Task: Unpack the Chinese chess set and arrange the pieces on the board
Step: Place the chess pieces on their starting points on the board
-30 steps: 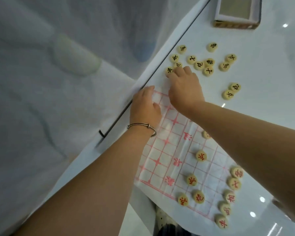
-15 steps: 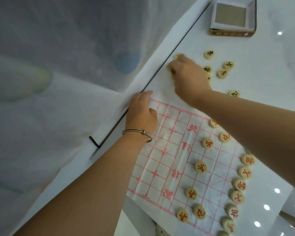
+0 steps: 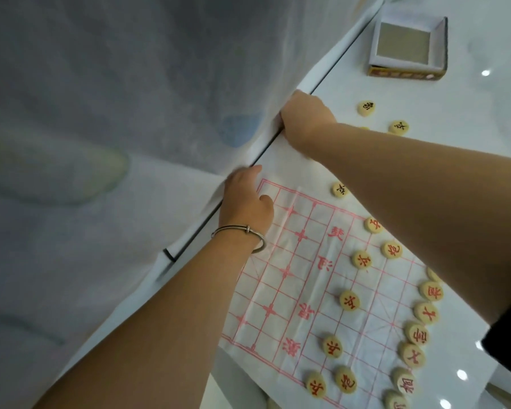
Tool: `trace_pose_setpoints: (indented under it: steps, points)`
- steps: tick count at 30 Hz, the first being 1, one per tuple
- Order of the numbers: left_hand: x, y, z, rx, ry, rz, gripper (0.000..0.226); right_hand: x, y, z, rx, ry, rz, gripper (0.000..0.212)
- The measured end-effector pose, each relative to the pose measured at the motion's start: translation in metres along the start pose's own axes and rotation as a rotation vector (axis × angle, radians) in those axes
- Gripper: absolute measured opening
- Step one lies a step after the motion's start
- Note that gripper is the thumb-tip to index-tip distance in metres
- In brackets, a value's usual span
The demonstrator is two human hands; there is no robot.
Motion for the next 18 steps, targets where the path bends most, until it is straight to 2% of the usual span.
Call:
trace_pose_setpoints:
  steps: [4, 9, 11, 15, 18]
  points:
    - [0.005, 0.004, 0.003, -0.015, -0.015, -0.003, 0.056, -0.005, -0.001, -0.001, -0.011, 0.038, 0.011, 0.034]
    - [0.010, 0.004, 0.004, -0.025, -0.024, -0.012, 0.052, -0.009, -0.004, -0.021, -0.171, -0.050, 0.018, 0.023]
    - [0.011, 0.004, 0.004, -0.042, -0.035, -0.014, 0.052, -0.007, -0.002, -0.032, -0.329, -0.116, -0.027, 0.023]
    - [0.014, 0.004, 0.005, -0.071, -0.036, -0.013, 0.051, 0.006, 0.022, -0.063, -0.760, -0.262, -0.242, 0.024]
    - [0.014, 0.005, 0.001, -0.101, -0.053, -0.018, 0.050, 0.008, 0.022, -0.066, -0.766, -0.251, -0.203, 0.018]
Point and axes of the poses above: each hand's wrist, its own x-axis away from the middle knuckle, its own y-axis out of the back of the hand, z = x × y, the point moved 8 cm from there along -x, towards the middle knuckle, and after that the axes turned 2 degrees about x, right-handed, at the moved point
